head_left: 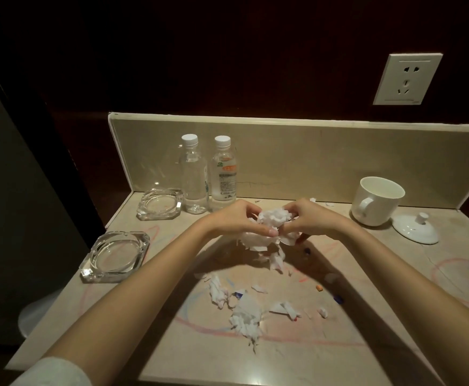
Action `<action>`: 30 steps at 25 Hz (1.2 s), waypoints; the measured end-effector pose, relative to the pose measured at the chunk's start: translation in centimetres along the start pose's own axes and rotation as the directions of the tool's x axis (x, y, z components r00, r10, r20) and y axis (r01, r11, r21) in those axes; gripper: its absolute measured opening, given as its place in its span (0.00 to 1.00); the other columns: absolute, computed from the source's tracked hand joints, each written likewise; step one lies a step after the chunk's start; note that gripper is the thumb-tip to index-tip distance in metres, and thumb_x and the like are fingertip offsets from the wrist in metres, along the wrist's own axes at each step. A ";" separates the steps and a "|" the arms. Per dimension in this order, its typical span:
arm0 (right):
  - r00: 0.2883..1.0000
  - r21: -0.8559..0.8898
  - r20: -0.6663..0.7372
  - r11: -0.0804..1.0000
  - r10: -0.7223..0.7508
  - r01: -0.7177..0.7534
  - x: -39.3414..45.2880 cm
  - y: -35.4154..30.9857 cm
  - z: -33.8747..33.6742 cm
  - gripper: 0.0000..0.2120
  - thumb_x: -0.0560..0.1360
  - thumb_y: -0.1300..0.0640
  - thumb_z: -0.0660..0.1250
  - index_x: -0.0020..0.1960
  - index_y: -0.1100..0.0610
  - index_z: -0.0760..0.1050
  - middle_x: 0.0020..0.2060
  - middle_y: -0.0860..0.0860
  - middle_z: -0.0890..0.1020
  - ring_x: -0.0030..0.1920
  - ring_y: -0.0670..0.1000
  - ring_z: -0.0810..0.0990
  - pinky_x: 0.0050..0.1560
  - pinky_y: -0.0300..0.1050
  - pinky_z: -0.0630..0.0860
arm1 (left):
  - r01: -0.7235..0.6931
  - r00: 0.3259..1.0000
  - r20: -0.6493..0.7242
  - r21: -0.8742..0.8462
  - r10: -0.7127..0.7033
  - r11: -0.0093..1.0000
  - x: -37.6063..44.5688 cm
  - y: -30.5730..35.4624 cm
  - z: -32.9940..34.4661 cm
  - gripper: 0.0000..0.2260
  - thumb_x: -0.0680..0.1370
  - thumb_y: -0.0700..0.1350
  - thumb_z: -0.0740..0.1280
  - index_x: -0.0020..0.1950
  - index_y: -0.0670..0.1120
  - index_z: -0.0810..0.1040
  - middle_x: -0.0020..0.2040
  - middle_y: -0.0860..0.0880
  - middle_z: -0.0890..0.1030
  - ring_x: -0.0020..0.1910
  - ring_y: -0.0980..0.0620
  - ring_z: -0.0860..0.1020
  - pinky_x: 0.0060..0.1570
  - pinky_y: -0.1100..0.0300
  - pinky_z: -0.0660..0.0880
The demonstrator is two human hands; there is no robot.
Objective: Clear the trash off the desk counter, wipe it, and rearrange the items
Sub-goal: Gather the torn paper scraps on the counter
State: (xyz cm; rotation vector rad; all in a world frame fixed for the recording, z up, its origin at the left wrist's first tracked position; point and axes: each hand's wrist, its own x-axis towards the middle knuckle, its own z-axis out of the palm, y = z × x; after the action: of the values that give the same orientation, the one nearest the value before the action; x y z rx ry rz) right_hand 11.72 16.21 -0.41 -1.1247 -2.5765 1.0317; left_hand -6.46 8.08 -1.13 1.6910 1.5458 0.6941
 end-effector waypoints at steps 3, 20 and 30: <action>1.000 0.019 -0.018 1.000 0.018 -0.018 0.4 -0.9 0.8 0.04 0.68 0.61 0.71 0.39 0.60 0.77 0.33 0.54 0.73 0.35 0.50 0.70 0.36 0.45 0.66 | 0.000 0.998 -0.064 -0.018 -0.001 1.000 0.0 -0.7 -0.4 0.08 0.72 0.48 0.74 0.43 0.43 0.83 0.30 0.53 0.76 0.30 0.56 0.70 0.30 0.67 0.63; 0.974 0.343 0.222 0.938 -0.033 -0.046 -2.1 -3.1 2.0 0.14 0.72 0.49 0.72 0.55 0.53 0.80 0.52 0.51 0.83 0.50 0.49 0.82 0.54 0.45 0.78 | 0.086 0.983 -0.142 -0.192 -0.114 0.978 -2.3 -3.5 -0.8 0.16 0.72 0.52 0.73 0.51 0.41 0.82 0.40 0.43 0.83 0.35 0.52 0.75 0.34 0.58 0.69; 0.996 0.272 -0.073 0.960 -0.044 0.063 -1.9 -1.0 2.3 0.02 0.70 0.64 0.72 0.42 0.61 0.83 0.31 0.53 0.80 0.33 0.48 0.76 0.38 0.44 0.75 | 0.114 0.972 -0.181 -0.180 -0.147 0.977 -3.2 -0.9 1.3 0.25 0.66 0.62 0.75 0.52 0.44 0.83 0.38 0.48 0.82 0.34 0.51 0.76 0.34 0.61 0.70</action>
State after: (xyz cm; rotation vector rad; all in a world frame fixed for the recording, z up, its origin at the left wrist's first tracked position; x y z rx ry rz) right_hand 11.61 13.22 -1.27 -0.9950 -2.3084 1.2680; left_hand -6.42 4.78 -2.36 1.4168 1.6650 0.9153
